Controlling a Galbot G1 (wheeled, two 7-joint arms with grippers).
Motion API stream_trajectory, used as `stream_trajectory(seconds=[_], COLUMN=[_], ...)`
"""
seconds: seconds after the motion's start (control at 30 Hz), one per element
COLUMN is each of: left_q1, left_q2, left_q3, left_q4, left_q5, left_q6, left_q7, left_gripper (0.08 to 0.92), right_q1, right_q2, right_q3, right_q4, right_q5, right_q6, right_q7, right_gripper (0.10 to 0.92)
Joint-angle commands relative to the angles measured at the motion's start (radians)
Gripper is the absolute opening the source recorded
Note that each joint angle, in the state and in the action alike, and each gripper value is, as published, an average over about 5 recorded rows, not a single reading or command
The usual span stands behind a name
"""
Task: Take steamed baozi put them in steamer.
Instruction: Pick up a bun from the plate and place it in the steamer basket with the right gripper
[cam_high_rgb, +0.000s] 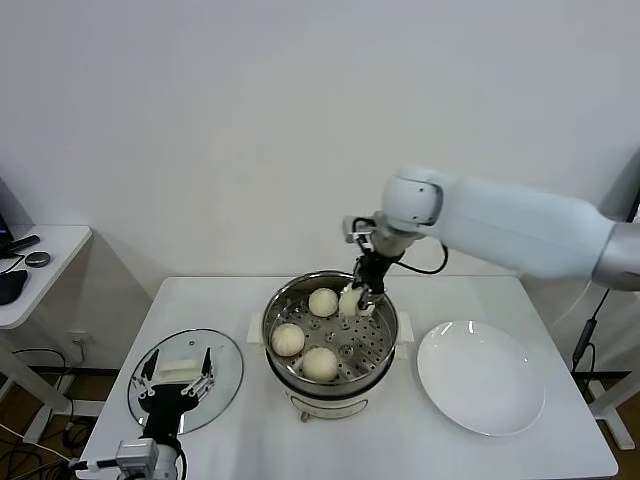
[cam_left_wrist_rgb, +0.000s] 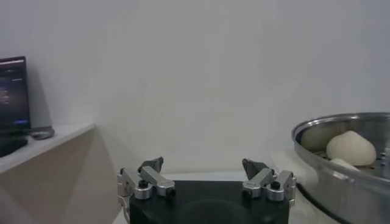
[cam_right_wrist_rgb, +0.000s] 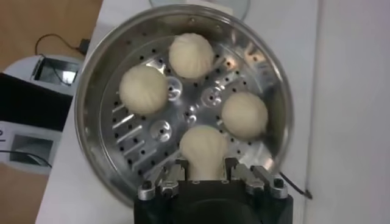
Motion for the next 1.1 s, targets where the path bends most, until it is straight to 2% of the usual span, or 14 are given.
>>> stream_trajectory(seconds=[0.03,0.43,0.57,0.9,1.1], left_q1=[-0.003,-0.011,-0.009,0.001,0.001], left_q2=[-0.001,-0.007,-0.006,-0.013,-0.027], left_q3=[-0.007,-0.003,-0.004,-0.007,-0.012], left_q4=[-0.007,-0.003,-0.003,-0.016,-0.014], left_q5=[-0.007,-0.007,-0.007,-0.005,-0.009], left_q6=[0.003,0.004,0.004,0.001,0.0], left_q7=[0.002,0.005,0.006,0.012,0.019], left_gripper=[0.823,0.823,0.823,0.823,0.823], right_q1=[-0.024,-0.042,-0.047,-0.039,-0.057], right_q2=[0.092,0.068,0.066,0.009,-0.114], right_q3=[-0.081,-0.069,-0.06,-0.023,0.136], right_q4=[-0.001,-0.001,-0.002,0.024,0.049], right_q5=[-0.023,-0.078,-0.077,-0.083,-0.053], right_q6=[-0.062,-0.072,-0.075,-0.079,-0.06], right_q7=[0.059,0.082,0.09,0.097,0.123], right_gripper=[0.397,0.41,0.492,0.777,0.822])
